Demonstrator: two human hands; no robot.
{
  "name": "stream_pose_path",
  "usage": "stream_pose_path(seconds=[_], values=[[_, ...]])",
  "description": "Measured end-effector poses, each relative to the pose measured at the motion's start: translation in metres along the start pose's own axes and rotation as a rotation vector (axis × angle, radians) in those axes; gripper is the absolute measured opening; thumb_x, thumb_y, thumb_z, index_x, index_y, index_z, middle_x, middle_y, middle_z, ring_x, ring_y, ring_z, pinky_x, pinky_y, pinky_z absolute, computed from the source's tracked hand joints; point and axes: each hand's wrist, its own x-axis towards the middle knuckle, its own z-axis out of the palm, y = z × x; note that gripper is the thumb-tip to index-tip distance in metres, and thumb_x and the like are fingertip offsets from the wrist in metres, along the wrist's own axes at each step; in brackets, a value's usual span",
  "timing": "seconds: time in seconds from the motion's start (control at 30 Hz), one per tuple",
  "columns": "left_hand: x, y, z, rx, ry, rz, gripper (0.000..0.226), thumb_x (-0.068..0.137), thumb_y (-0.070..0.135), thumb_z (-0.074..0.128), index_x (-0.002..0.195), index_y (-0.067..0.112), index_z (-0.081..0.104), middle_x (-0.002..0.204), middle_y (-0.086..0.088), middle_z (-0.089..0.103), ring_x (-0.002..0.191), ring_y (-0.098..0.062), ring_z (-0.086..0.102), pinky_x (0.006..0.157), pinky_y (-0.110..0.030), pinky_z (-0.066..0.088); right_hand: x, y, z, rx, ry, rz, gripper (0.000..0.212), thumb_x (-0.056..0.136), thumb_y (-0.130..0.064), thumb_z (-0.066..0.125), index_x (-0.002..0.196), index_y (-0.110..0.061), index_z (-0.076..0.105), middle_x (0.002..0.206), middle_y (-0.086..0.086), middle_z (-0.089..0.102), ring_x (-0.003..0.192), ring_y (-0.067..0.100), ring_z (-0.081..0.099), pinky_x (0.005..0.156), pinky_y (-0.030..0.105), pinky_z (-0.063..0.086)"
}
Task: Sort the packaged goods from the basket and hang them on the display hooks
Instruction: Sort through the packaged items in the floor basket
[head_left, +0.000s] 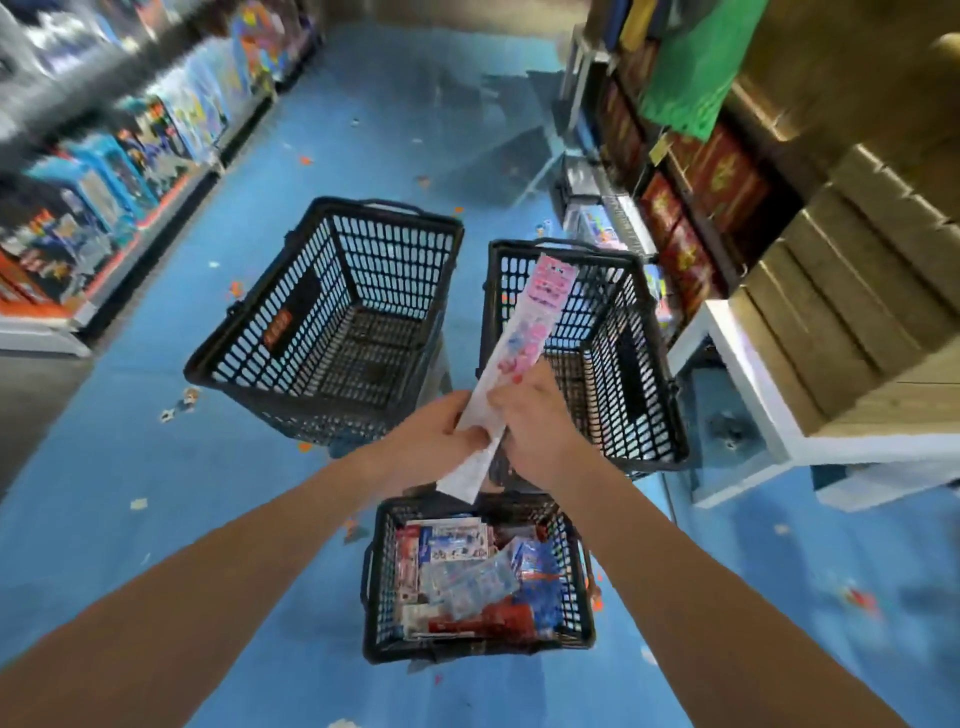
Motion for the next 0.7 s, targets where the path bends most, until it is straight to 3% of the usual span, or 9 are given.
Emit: stream_pose_path(seconds=[0.1,0.17,0.27,0.33,0.43,0.5,0.6,0.7], values=[[0.025,0.034,0.016,-0.038,-0.058,-0.01,0.02,0.103,0.009,0.055,0.116,0.024,0.06,0.108,-0.002,0.069,0.104,-0.024,0.066,0.087,-0.039,0.053,0.013,-0.044,-0.03,-0.039,-0.015,-0.018,0.032,0.086,0.015,0.044,0.112,-0.004,0.045,0.091,0.014,0.05,0.093,0.035,0.054,0.078,0.048,0.047],[0.044,0.05,0.03,-0.087,-0.084,-0.077,0.022,0.105,0.014,0.054,0.126,0.023,0.058,0.12,-0.005,0.07,0.112,-0.027,0.067,0.096,-0.049,0.055,0.025,-0.06,-0.054,-0.082,-0.041,-0.012,0.043,0.088,0.02,0.038,0.122,-0.001,0.053,0.1,0.015,0.061,0.095,0.033,0.061,0.08,0.048,0.054],[0.079,0.058,0.048,-0.084,-0.104,-0.155,0.019,0.106,0.021,0.054,0.124,0.027,0.058,0.121,-0.003,0.071,0.112,-0.028,0.067,0.096,-0.055,0.056,0.047,-0.073,-0.085,-0.149,-0.027,0.012,0.039,0.089,0.021,0.04,0.102,-0.007,0.065,0.101,0.017,0.068,0.093,0.032,0.066,0.073,0.042,0.058],[0.109,0.055,0.059,-0.071,-0.095,-0.193,0.024,0.106,0.024,0.055,0.129,0.029,0.056,0.125,0.0,0.068,0.113,-0.026,0.064,0.093,-0.05,0.056,0.072,-0.071,-0.102,-0.165,0.008,0.037,0.035,0.087,0.021,0.043,0.094,-0.005,0.066,0.1,0.02,0.067,0.09,0.033,0.066,0.074,0.045,0.058],[0.155,0.051,0.071,-0.004,-0.059,-0.224,0.032,0.105,0.024,0.056,0.137,0.022,0.056,0.125,-0.001,0.064,0.105,-0.017,0.06,0.077,-0.033,0.052,0.12,-0.057,-0.127,-0.136,0.053,0.106,0.038,0.081,0.022,0.044,0.105,0.001,0.065,0.105,0.021,0.067,0.095,0.037,0.065,0.084,0.058,0.057],[0.186,0.045,0.078,0.098,-0.027,-0.241,0.029,0.104,0.023,0.055,0.132,0.017,0.059,0.119,-0.005,0.065,0.103,-0.019,0.061,0.083,-0.037,0.054,0.154,-0.044,-0.141,-0.132,0.091,0.148,0.048,0.076,0.023,0.047,0.116,0.0,0.062,0.11,0.021,0.069,0.098,0.039,0.067,0.082,0.055,0.057],[0.226,0.02,0.092,0.241,0.039,-0.254,0.03,0.101,0.019,0.052,0.13,0.016,0.059,0.114,-0.006,0.067,0.103,-0.025,0.063,0.085,-0.039,0.052,0.204,-0.013,-0.159,-0.18,0.085,0.219,0.056,0.071,0.023,0.048,0.12,0.0,0.061,0.112,0.023,0.07,0.096,0.039,0.069,0.063,0.04,0.06],[0.252,-0.016,0.1,0.374,0.068,-0.301,0.037,0.099,0.019,0.055,0.135,0.019,0.058,0.126,-0.005,0.066,0.11,-0.026,0.062,0.082,-0.029,0.048,0.243,0.031,-0.165,-0.275,0.054,0.3,0.052,0.072,0.014,0.052,0.12,-0.005,0.063,0.108,0.02,0.072,0.098,0.042,0.07,0.075,0.057,0.062]])
